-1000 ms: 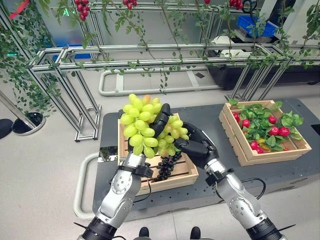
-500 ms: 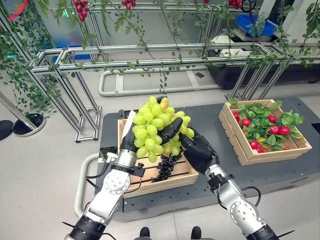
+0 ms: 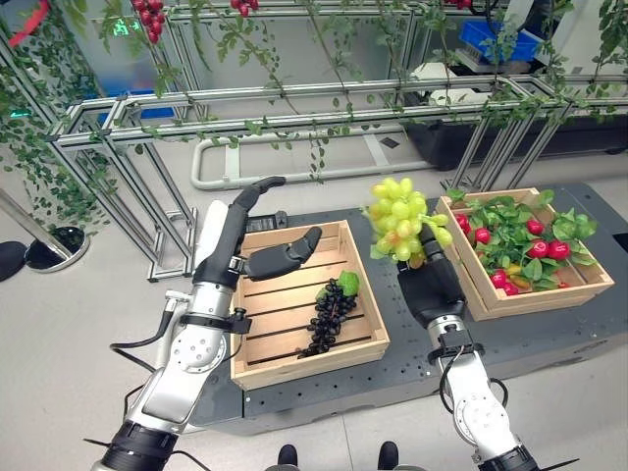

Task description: Pick up the fruits from the basket on one side to the basket on the other side

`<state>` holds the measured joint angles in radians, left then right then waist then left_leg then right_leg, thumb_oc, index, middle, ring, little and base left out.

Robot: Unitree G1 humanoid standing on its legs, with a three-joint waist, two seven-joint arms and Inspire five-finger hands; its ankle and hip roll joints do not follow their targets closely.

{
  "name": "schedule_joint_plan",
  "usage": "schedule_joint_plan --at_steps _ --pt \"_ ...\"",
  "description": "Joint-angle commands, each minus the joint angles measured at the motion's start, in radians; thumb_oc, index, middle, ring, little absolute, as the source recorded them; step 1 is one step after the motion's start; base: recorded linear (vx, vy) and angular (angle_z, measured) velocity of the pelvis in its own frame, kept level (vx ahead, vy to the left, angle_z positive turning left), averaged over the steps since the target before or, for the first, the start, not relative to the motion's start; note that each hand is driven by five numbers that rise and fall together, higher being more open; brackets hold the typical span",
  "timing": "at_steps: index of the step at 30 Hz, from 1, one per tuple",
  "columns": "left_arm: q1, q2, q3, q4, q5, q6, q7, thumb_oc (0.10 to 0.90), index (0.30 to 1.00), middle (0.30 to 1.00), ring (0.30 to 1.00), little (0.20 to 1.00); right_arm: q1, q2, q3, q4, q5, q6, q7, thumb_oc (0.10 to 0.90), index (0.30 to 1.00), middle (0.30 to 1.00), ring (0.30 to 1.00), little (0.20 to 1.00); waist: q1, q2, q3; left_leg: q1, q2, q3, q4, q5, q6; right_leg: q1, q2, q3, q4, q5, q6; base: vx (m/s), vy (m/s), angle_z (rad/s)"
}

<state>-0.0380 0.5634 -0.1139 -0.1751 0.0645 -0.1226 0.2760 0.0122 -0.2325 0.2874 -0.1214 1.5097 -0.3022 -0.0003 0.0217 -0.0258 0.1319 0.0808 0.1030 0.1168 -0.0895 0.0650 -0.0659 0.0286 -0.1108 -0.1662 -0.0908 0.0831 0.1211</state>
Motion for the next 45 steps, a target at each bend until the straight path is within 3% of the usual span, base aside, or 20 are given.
schedule_joint_plan --at_steps 1,8,16,17,18,20,22,24,27,30,33,34,36,38,41,45 --pt "-0.069 0.026 0.075 0.027 -0.14 -0.076 0.014 0.8 0.9 0.9 0.9 0.9 -0.074 0.044 -0.092 -0.132 0.007 -0.089 0.071 0.4 0.3 0.3 0.3 0.3 0.002 0.01 -0.072 0.018 -0.008 -0.012 0.002 -0.101 0.016 0.03 -0.028 -0.004 0.004 -0.056 0.004 0.01 -0.063 -0.01" --pt "-0.049 -0.022 0.092 0.01 -0.386 -0.136 -0.081 0.8 0.9 0.9 0.9 0.9 -0.064 0.049 -0.098 -0.126 -0.084 -0.055 0.114 0.4 0.3 0.3 0.3 0.3 -0.008 0.007 -0.073 0.017 0.009 -0.004 0.002 -0.093 0.01 0.022 -0.004 0.02 0.004 -0.062 -0.012 0.03 -0.09 -0.07" --pt "-0.053 -0.078 0.009 -0.01 -0.503 -0.198 -0.229 0.8 0.9 0.9 0.9 0.9 -0.053 0.038 -0.098 -0.097 -0.204 0.021 0.171 0.4 0.3 0.3 0.3 0.3 -0.015 -0.017 -0.065 0.005 0.023 -0.01 0.034 -0.084 -0.001 0.008 0.041 0.065 0.004 -0.069 -0.034 -0.01 -0.119 -0.09" --pt "-0.053 -0.085 -0.005 -0.01 -0.521 -0.205 -0.25 0.8 0.9 0.9 0.9 0.9 -0.053 0.031 -0.096 -0.091 -0.216 0.029 0.182 0.4 0.3 0.3 0.3 0.3 -0.011 -0.022 -0.062 -0.011 0.011 -0.035 0.071 -0.097 -0.001 0.007 0.044 0.08 0.004 -0.066 -0.036 -0.04 0.027 -0.22" --pt "-0.048 -0.098 -0.026 -0.011 -0.546 -0.21 -0.292 0.8 0.9 0.9 0.9 0.9 -0.052 0.026 -0.094 -0.078 -0.237 0.056 0.207 0.4 0.3 0.3 0.3 0.3 0.0 -0.032 -0.054 -0.04 -0.025 -0.107 0.135 -0.121 0.006 0.005 0.042 0.117 0.004 -0.058 -0.038 -0.04 0.041 -0.27" --pt "-0.042 -0.107 -0.035 -0.011 -0.56 -0.215 -0.334 0.8 0.9 0.9 0.9 0.9 -0.055 0.02 -0.09 -0.072 -0.233 0.075 0.223 0.4 0.3 0.3 0.3 0.3 0.011 -0.036 -0.048 -0.052 -0.058 -0.162 0.163 -0.141 0.018 0.006 0.041 0.15 0.004 -0.052 -0.035 -0.05 0.112 -0.62" --pt "-0.026 -0.118 -0.054 -0.02 -0.577 -0.229 -0.387 0.8 0.9 0.9 0.9 0.9 -0.063 0.02 -0.072 -0.064 -0.229 0.144 0.249 0.4 0.3 0.3 0.3 0.3 0.029 -0.032 -0.044 -0.046 -0.136 -0.319 0.158 -0.154 0.046 0.007 0.045 0.247 0.004 -0.034 -0.023 -0.07 0.299 -1.01" --pt "-0.033 -0.123 -0.069 -0.02 -0.617 -0.225 -0.436 0.8 0.9 0.9 0.9 0.9 -0.069 0.016 -0.057 -0.06 -0.217 0.17 0.251 0.4 0.3 0.3 0.3 0.3 0.025 -0.026 -0.038 -0.036 -0.171 -0.34 0.178 -0.171 0.059 0.007 0.037 0.299 0.004 -0.018 -0.007 -0.11 0.387 -1.6" --pt "-0.067 -0.129 -0.096 -0.006 -0.689 -0.206 -0.506 0.8 0.9 0.9 0.9 0.9 -0.066 0.018 -0.041 -0.052 -0.202 0.135 0.254 0.4 0.3 0.3 0.3 0.3 0.001 -0.013 -0.027 -0.013 -0.179 -0.295 0.162 -0.183 0.07 -0.016 0.018 0.306 0.015 -0.002 0.015 -0.18 0.428 -1.7" --pt "-0.103 -0.14 -0.144 0.029 -0.705 -0.217 -0.569 0.8 0.9 0.9 0.9 0.9 -0.051 0.036 -0.054 -0.023 -0.161 0.13 0.273 0.4 0.3 0.3 0.3 0.3 -0.03 0.001 -0.018 0.005 -0.218 -0.281 0.121 -0.194 0.093 -0.089 -0.012 0.332 0.044 0.038 0.06 -0.19 0.396 -0.68" --pt "-0.116 -0.15 -0.165 0.031 -0.713 -0.196 -0.63 0.8 0.9 0.9 0.9 0.9 -0.049 0.045 -0.075 -0.008 -0.147 0.155 0.282 0.4 0.3 0.3 0.3 0.3 -0.035 0.0 -0.012 0.012 -0.229 -0.247 0.117 -0.201 0.098 -0.148 -0.059 0.301 0.007 0.102 0.083 -0.15 0.266 -0.71" --pt "-0.117 -0.151 -0.169 0.028 -0.715 -0.191 -0.636 0.8 0.9 0.9 0.9 0.9 -0.05 0.046 -0.075 -0.008 -0.143 0.159 0.284 0.4 0.3 0.3 0.3 0.3 -0.035 0.002 -0.008 0.016 -0.225 -0.231 0.115 -0.2 0.097 -0.161 -0.063 0.28 0.015 0.104 0.084 -0.19 0.18 -0.57" --pt "-0.122 -0.146 -0.18 0.007 -0.709 -0.162 -0.639 0.8 0.9 0.9 0.9 0.9 -0.053 0.045 -0.066 -0.012 -0.125 0.167 0.303 0.4 0.3 0.3 0.3 0.3 -0.024 0.012 0.004 0.036 -0.209 -0.177 0.086 -0.189 0.101 -0.166 -0.076 0.176 0.066 0.092 0.082 -0.2 0.15 -0.82" --pt "-0.128 -0.139 -0.188 0.005 -0.712 -0.162 -0.641 0.8 0.9 0.9 0.9 0.9 -0.056 0.036 -0.056 -0.023 -0.125 0.158 0.305 0.4 0.3 0.3 0.3 0.3 -0.019 0.014 0.005 0.04 -0.208 -0.152 0.067 -0.181 0.112 -0.174 -0.071 0.143 0.117 0.09 0.082 -0.14 0.054 -0.99" --pt "-0.11 -0.126 -0.199 -0.014 -0.746 -0.16 -0.645 0.8 0.9 0.9 0.9 0.9 -0.06 0.03 -0.036 -0.029 -0.116 0.15 0.327 0.4 0.3 0.3 0.3 0.3 -0.002 0.031 -0.003 0.021 -0.195 -0.076 0.052 -0.151 0.125 -0.175 -0.055 0.048 0.266 0.021 0.059 -0.2 0.024 -0.79" --pt "-0.097 -0.119 -0.206 -0.022 -0.739 -0.176 -0.62 0.8 0.9 0.9 0.9 0.9 -0.064 0.041 -0.01 -0.022 -0.129 0.18 0.352 0.4 0.3 0.3 0.3 0.3 0.035 0.036 -0.011 0.005 -0.174 -0.002 0.021 -0.124 0.132 -0.143 -0.088 -0.056 0.367 -0.024 0.044 -0.15 -0.065 -0.87"
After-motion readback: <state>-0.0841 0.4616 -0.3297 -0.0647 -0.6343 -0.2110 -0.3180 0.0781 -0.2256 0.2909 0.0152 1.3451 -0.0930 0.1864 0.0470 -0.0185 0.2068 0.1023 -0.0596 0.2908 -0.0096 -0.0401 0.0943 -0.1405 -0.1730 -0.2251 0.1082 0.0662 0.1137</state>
